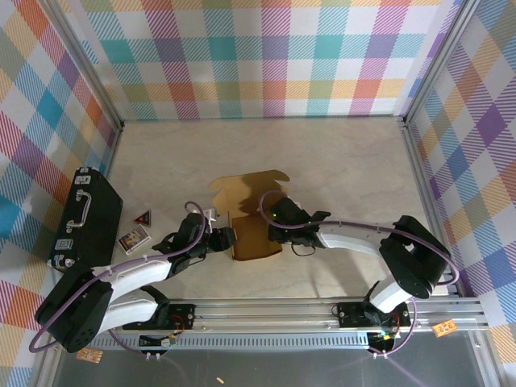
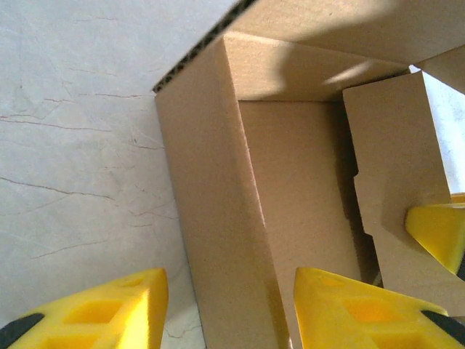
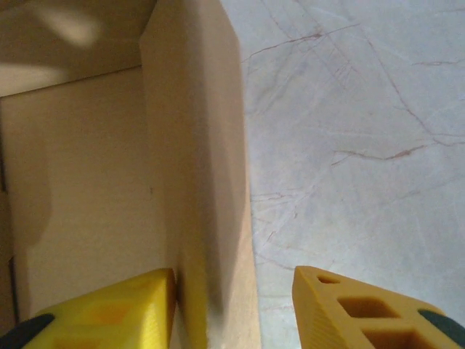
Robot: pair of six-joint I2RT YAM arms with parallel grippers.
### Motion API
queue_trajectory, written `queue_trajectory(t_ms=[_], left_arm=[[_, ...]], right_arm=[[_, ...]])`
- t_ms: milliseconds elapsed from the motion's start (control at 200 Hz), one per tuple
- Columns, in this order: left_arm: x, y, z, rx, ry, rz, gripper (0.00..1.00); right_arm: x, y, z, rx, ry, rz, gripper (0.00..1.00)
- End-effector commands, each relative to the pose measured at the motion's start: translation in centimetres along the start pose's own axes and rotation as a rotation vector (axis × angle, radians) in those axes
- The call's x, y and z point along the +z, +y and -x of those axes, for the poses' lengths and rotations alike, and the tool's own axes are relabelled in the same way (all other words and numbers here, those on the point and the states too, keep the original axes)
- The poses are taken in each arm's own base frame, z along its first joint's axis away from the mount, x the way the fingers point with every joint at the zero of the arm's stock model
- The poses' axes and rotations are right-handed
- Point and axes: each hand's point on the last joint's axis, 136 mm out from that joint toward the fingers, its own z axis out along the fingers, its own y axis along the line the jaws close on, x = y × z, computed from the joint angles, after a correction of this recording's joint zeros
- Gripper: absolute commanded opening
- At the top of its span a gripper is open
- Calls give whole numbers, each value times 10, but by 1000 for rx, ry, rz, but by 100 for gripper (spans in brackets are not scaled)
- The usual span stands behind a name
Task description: Fold the paper box
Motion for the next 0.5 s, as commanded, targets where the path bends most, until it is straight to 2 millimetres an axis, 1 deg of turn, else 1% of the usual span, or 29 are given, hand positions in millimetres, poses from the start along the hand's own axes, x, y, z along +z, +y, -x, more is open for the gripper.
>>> queue_trajectory(t_ms=[0, 80, 250, 425, 490], left_arm=[[1, -11, 10, 16, -22, -19, 50], [1, -11, 10, 18, -21, -17, 49], [4, -10, 9, 20, -12, -12, 49], [7, -10, 9, 20, -5, -12, 49], [8, -10, 8, 20, -2, -11, 49]], right_arm=[[2, -1, 10, -36, -29, -63, 44], [4, -4, 13, -62, -32, -113, 42], [7, -6, 19, -113, -43, -180, 40], [15, -7, 18, -141, -28, -202, 32], [21, -4, 15, -160, -6, -189, 30]])
